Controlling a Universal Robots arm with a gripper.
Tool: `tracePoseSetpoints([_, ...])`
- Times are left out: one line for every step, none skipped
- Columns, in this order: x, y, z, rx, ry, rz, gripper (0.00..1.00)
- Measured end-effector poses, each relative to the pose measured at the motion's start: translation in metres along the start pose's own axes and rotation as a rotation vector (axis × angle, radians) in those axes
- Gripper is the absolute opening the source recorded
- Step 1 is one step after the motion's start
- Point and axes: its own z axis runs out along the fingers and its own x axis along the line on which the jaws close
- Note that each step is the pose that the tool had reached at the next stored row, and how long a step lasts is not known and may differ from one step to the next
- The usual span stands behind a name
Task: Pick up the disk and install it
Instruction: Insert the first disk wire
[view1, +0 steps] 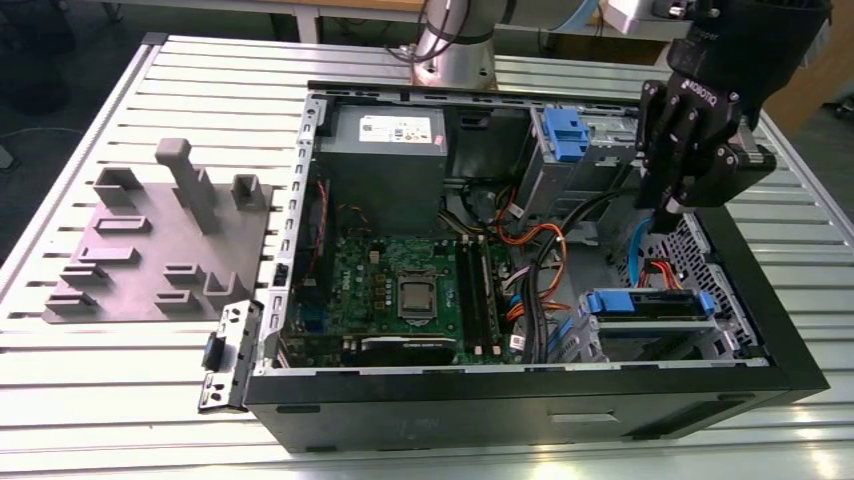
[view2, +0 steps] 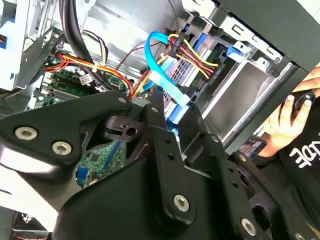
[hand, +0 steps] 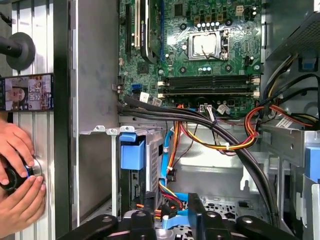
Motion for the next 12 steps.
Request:
tracePoseSetpoints([-0.0001, -0.0002, 0.0003, 0.0, 0.0031, 0.0, 0.39])
tracePoseSetpoints([-0.0002, -0.0004, 0.0005, 0.0, 0.0079, 0.0, 0.39])
tracePoseSetpoints([-0.0002, -0.0005, 0.0005, 0.0001, 0.0134, 0.0, 0.39])
tracePoseSetpoints([-0.0003, -0.0007, 0.0005, 0.0002, 0.0196, 0.0, 0.38])
tracePoseSetpoints([-0.0003, -0.0009, 0.0006, 0.0003, 0.0258, 0.0, 0.31])
tracePoseSetpoints([-0.0003, -0.001, 0.0007, 0.0004, 0.031, 0.0, 0.31])
tracePoseSetpoints([-0.0004, -0.0012, 0.0008, 0.0005, 0.036, 0.0, 0.31])
tracePoseSetpoints([-0.0004, -0.0013, 0.0009, 0.0006, 0.0419, -0.001, 0.24])
tracePoseSetpoints([-0.0005, -0.0013, 0.001, 0.0007, 0.0499, -0.001, 0.24])
tracePoseSetpoints([-0.0005, -0.0014, 0.0013, 0.0008, 0.0557, -0.001, 0.24])
tracePoseSetpoints([-0.0007, -0.0014, 0.0017, 0.0008, 0.0588, -0.001, 0.24])
tracePoseSetpoints([-0.0008, -0.0014, 0.0022, 0.0009, 0.0598, -0.001, 0.24])
